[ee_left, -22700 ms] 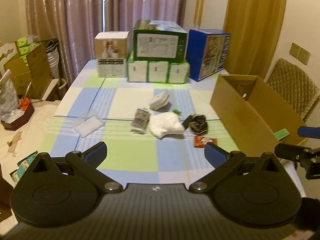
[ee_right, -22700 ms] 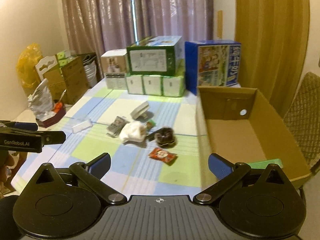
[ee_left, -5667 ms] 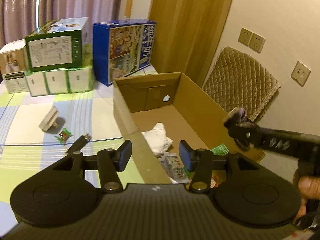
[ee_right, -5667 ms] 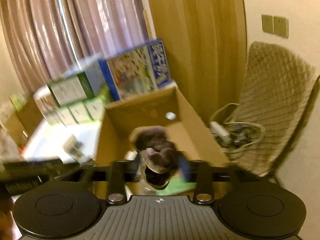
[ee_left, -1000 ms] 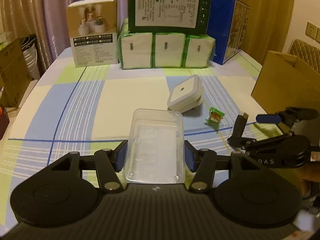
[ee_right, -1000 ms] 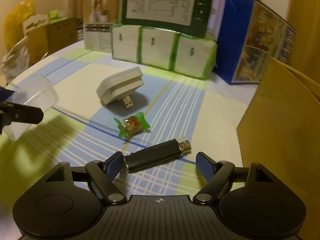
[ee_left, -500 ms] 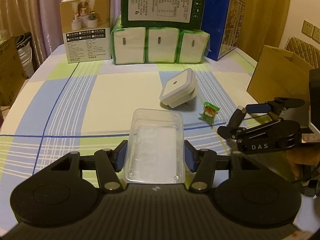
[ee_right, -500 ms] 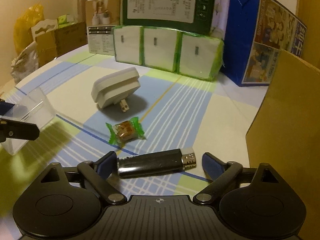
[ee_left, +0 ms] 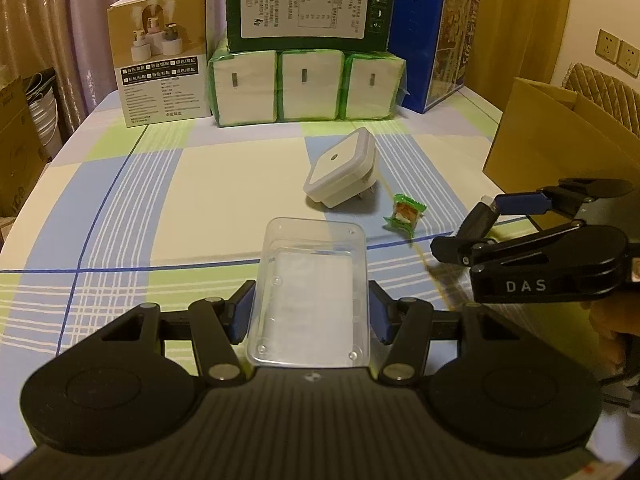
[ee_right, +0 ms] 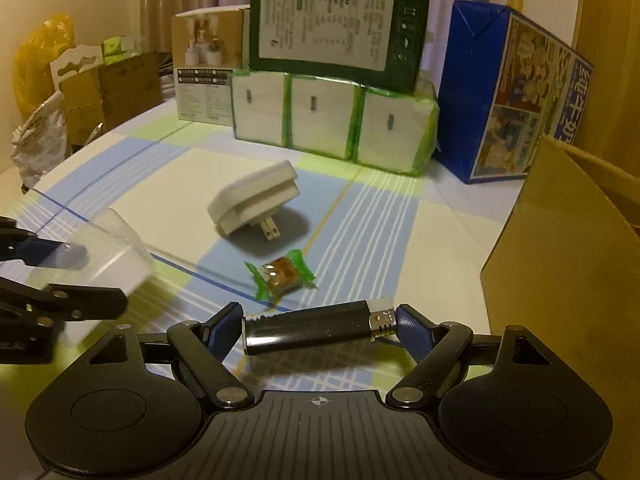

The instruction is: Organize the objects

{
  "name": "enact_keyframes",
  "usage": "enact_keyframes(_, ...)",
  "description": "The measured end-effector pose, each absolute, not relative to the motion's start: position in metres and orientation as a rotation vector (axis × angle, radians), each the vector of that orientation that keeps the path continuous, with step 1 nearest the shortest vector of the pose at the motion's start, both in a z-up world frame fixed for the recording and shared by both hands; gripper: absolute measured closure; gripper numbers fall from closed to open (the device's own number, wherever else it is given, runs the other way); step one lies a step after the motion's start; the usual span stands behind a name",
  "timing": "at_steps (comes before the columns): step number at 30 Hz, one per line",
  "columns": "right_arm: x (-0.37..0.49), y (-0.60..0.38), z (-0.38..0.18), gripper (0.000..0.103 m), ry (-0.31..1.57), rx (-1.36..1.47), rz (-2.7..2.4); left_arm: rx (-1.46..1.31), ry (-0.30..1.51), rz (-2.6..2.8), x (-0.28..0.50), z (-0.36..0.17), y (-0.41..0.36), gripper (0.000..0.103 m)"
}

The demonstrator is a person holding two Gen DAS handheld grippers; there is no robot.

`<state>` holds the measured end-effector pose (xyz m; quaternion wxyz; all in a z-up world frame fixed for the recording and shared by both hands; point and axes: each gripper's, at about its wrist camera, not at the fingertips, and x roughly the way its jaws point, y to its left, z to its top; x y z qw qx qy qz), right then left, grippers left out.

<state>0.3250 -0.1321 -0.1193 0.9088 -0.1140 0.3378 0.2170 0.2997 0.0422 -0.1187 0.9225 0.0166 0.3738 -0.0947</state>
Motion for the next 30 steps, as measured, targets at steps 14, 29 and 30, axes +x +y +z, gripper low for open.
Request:
enact_keyframes(14, 0.279, -0.149, -0.106, 0.024, 0.735, -0.16, 0.361, 0.029, 0.769, -0.197, 0.274, -0.104, 0.027, 0.051)
enact_keyframes(29, 0.206, -0.183, -0.057, 0.024, 0.76, -0.07, 0.292, -0.085, 0.774, -0.144, 0.202, -0.057, 0.014, 0.051)
enact_keyframes(30, 0.201, -0.184, -0.052, 0.024, 0.757, -0.065, 0.294, -0.084, 0.771, -0.142, 0.197, -0.052, 0.012, 0.051)
